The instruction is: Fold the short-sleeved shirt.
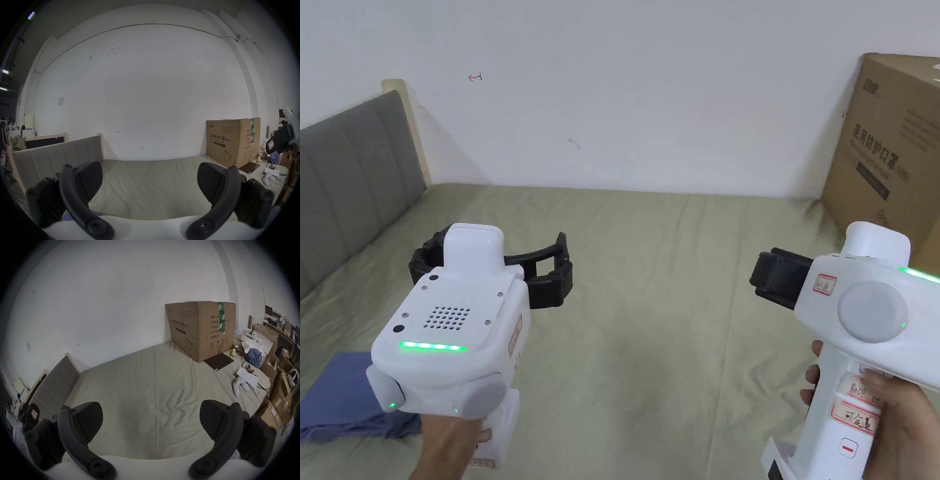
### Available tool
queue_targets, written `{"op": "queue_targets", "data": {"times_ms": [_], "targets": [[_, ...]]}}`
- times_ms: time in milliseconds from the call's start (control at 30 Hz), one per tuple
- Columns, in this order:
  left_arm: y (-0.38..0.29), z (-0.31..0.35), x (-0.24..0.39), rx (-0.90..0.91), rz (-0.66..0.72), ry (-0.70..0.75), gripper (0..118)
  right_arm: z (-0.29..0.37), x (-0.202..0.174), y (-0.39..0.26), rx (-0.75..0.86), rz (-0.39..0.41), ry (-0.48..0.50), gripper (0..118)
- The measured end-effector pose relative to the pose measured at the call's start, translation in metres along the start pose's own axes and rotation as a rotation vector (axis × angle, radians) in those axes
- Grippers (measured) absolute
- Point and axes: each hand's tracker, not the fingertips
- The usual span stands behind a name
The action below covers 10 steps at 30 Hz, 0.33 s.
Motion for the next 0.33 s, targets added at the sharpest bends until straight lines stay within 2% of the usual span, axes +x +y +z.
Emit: {"op": "queue_targets", "data": {"times_ms": [167,333], "targets": [[0.0011,0.0013,-0.0008,0.002,0.001,-0.006,115,0.0007,-0.0020,-0.0021,0.017,0.027,-0.006,111],[0.0019,0.0022,-0.0014,0.006,0.000,-0.005,115,-0.0006,-0.0001,-0.0030,0.037,0.019,-0.007,116]]}}
